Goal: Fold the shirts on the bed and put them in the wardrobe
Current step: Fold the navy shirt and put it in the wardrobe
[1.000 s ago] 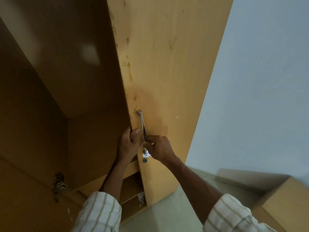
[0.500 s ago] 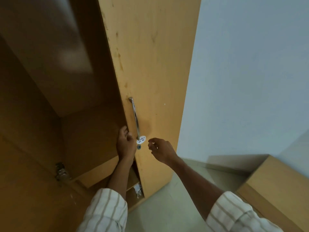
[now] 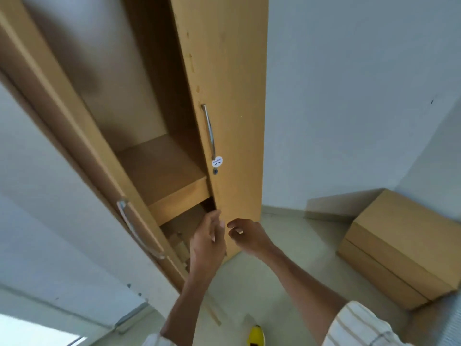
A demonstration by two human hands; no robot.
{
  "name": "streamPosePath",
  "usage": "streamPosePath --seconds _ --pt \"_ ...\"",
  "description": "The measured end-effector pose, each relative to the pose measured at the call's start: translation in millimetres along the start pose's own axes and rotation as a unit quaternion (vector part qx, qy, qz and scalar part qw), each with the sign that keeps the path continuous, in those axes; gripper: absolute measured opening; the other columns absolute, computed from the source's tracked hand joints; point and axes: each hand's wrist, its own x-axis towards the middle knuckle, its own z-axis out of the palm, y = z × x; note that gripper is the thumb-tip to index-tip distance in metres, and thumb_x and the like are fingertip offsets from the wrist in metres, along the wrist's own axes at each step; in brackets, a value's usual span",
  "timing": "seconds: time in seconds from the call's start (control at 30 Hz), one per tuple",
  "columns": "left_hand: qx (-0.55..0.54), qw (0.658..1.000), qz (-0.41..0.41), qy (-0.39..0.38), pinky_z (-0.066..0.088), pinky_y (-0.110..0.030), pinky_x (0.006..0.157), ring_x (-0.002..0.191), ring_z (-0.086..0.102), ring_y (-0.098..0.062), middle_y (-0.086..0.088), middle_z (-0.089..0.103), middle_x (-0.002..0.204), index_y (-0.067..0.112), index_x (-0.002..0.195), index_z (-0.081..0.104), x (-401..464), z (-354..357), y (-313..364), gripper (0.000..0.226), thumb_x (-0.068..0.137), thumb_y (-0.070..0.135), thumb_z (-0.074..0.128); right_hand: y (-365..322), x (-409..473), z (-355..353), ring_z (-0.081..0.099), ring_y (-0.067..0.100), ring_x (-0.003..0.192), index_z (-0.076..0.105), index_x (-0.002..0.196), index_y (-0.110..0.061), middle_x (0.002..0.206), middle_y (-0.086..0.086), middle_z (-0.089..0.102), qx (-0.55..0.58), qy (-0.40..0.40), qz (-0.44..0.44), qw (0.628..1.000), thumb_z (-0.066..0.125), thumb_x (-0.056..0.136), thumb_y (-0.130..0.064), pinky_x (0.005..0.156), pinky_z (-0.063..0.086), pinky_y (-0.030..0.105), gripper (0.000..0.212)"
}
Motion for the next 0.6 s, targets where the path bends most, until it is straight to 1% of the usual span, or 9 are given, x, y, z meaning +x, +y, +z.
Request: streamPosePath --seconds 0.03,0.07,0.13,0.17,0.27,0.37,0.43,0.5,0.6 --pt "0.022 1.000 0.021 0.008 0.047 -0.018 0.086 0.110 0.059 0.001 0.019 0.061 0.120 0.027 0.132 0.056 -18.4 -13.7 -2.3 0.031 0.101 0.026 0.053 -9.0 -12.0 10.1 0.067 0.012 0.099 0.067 0.122 -0.023 0.117 -0.002 0.072 0.001 -0.012 -0.012 1.000 0.050 0.098 -0.024 0.076 0.050 0.018 0.029" --pt "0.039 0.998 0.044 0.026 0.047 -0.016 0.082 0.105 0.061 0.002 0.017 0.063 0.118 0.025 0.128 0.059 -32.9 -24.6 -5.9 0.028 0.100 0.024 0.054 -16.1 -19.1 19.4 0.066 0.009 0.101 0.068 0.121 -0.023 0.116 -0.003 0.072 -0.002 -0.020 -0.024 0.999 0.052 0.099 -0.026 0.079 0.050 0.020 0.028" --pt "0.048 0.994 0.061 0.082 0.048 -0.011 0.073 0.093 0.063 0.007 0.014 0.068 0.109 0.023 0.117 0.066 -54.3 -44.9 -12.3 0.021 0.098 0.022 0.058 -32.7 -29.0 33.3 0.065 0.011 0.108 0.066 0.124 -0.021 0.121 -0.004 0.070 0.008 -0.023 -0.043 0.999 0.055 0.098 -0.030 0.094 0.052 0.030 0.030" --pt "0.042 0.991 0.054 0.117 0.046 -0.008 0.068 0.087 0.063 0.008 0.013 0.070 0.103 0.024 0.111 0.068 -64.2 -60.6 -15.0 0.017 0.097 0.021 0.061 -45.9 -35.7 42.0 0.065 0.012 0.109 0.064 0.128 -0.020 0.124 -0.003 0.069 0.023 -0.025 -0.052 0.998 0.057 0.098 -0.030 0.097 0.051 0.031 0.033" --pt "0.006 0.975 0.033 0.221 0.045 -0.012 0.061 0.077 0.065 -0.001 0.012 0.068 0.086 0.024 0.099 0.063 -70.5 -90.9 -18.2 0.008 0.095 0.017 0.063 -72.3 -45.1 60.0 0.063 0.012 0.114 0.055 0.138 -0.018 0.130 -0.001 0.065 0.027 -0.028 -0.074 0.996 0.060 0.096 -0.036 0.098 0.049 0.030 0.046" --pt "-0.009 0.955 0.004 0.297 0.044 -0.017 0.061 0.073 0.061 -0.004 0.011 0.063 0.083 0.017 0.100 0.059 -57.3 -112.3 -21.5 0.002 0.097 0.017 0.059 -91.5 -45.1 71.0 0.060 0.011 0.117 0.049 0.142 -0.022 0.133 -0.005 0.062 0.020 0.016 -0.099 0.995 0.063 0.091 -0.048 0.098 0.050 0.031 0.059" --pt "-0.005 0.953 -0.013 0.304 0.048 -0.025 0.068 0.082 0.060 -0.010 0.009 0.063 0.095 0.015 0.109 0.058 -41.6 -122.6 -31.8 0.011 0.099 0.020 0.057 -103.6 -38.8 76.8 0.062 0.008 0.114 0.050 0.141 -0.025 0.130 -0.009 0.063 0.025 0.045 -0.124 0.991 0.065 0.087 -0.053 0.095 0.052 0.030 0.063" --pt "0.008 0.963 -0.020 0.270 0.049 -0.030 0.072 0.086 0.059 -0.011 0.012 0.063 0.103 0.016 0.116 0.060 -28.7 -127.5 -42.0 0.018 0.100 0.022 0.054 -109.9 -33.4 81.9 0.065 0.006 0.106 0.057 0.134 -0.026 0.123 -0.010 0.068 0.039 0.047 -0.147 0.987 0.068 0.085 -0.053 0.090 0.055 0.031 0.057" --pt "0.005 0.976 0.000 0.216 0.050 -0.026 0.060 0.072 0.062 -0.009 0.011 0.069 0.085 0.014 0.104 0.069 -18.2 -127.9 -52.9 0.021 0.102 0.023 0.051 -117.8 -28.7 88.4 0.065 0.003 0.085 0.069 0.113 -0.023 0.103 -0.008 0.074 0.033 0.061 -0.175 0.982 0.069 0.088 -0.044 0.074 0.051 0.020 0.033"
